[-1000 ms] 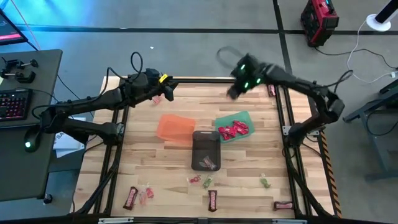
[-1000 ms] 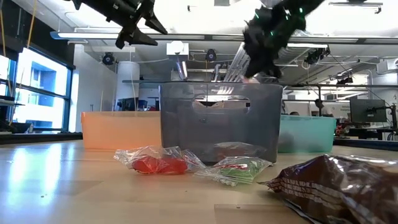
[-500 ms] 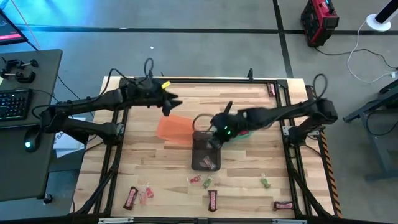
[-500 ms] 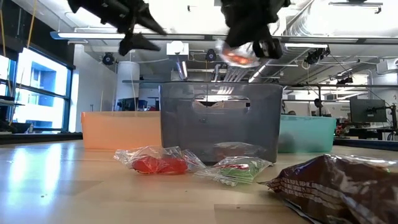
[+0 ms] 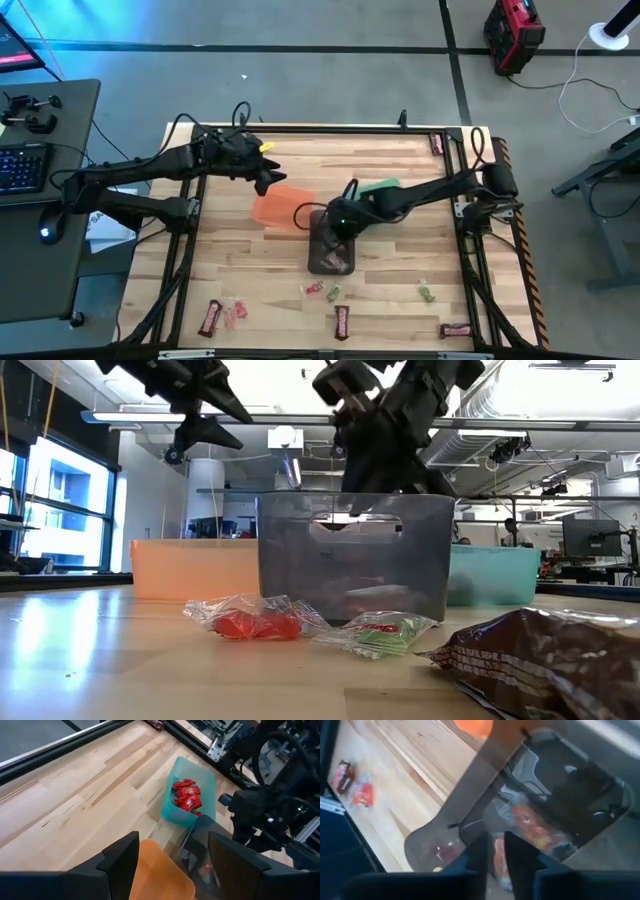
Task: Sort candy by brand, put in halloween buckets
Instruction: Put the orange gummy into the black bin, then put the red gummy into the black bin
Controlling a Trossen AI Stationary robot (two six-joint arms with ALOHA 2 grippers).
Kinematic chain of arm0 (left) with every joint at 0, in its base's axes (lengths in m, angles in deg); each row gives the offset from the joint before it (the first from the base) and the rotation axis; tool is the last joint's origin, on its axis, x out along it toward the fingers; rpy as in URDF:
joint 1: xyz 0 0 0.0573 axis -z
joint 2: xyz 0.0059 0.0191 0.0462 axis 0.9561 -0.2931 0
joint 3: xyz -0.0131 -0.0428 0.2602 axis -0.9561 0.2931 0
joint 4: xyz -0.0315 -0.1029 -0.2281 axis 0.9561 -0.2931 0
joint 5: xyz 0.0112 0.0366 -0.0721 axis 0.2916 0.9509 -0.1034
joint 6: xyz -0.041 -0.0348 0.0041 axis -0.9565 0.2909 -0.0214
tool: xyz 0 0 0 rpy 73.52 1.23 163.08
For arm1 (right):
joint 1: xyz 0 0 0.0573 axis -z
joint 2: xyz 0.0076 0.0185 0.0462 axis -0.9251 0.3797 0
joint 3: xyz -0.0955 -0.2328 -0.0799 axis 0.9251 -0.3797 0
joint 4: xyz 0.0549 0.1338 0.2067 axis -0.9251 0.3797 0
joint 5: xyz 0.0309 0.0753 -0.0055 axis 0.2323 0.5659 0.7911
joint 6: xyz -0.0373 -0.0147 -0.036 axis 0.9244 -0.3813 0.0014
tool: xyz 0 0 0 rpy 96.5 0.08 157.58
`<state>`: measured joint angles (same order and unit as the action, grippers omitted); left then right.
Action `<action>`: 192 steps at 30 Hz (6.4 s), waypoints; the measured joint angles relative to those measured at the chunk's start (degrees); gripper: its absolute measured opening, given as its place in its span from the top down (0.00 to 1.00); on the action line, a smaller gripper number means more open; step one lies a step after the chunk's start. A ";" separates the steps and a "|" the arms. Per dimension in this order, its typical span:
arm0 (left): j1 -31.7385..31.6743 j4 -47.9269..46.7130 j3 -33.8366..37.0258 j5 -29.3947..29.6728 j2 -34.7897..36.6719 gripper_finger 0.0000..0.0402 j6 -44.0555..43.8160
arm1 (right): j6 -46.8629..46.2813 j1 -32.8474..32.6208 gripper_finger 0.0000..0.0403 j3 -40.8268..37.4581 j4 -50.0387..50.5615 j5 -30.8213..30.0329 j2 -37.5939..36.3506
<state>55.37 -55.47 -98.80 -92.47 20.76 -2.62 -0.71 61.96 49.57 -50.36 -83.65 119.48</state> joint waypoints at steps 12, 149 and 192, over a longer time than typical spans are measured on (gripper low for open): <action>-10.23 -16.21 -7.04 3.04 -5.55 0.45 -1.11 | 12.48 6.07 0.49 0.02 12.01 -5.27 -12.77; 46.51 16.63 -7.63 12.98 -47.85 0.54 -16.78 | 1.25 -17.96 0.49 0.02 39.63 -27.57 -24.92; 45.36 -4.71 -6.18 3.04 -31.52 0.74 -8.03 | -3.51 -17.89 0.49 0.02 38.50 -33.14 -24.91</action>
<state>100.73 -60.18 -104.97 -89.43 -10.77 -10.65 -4.22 44.07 49.59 -11.86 -116.79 94.57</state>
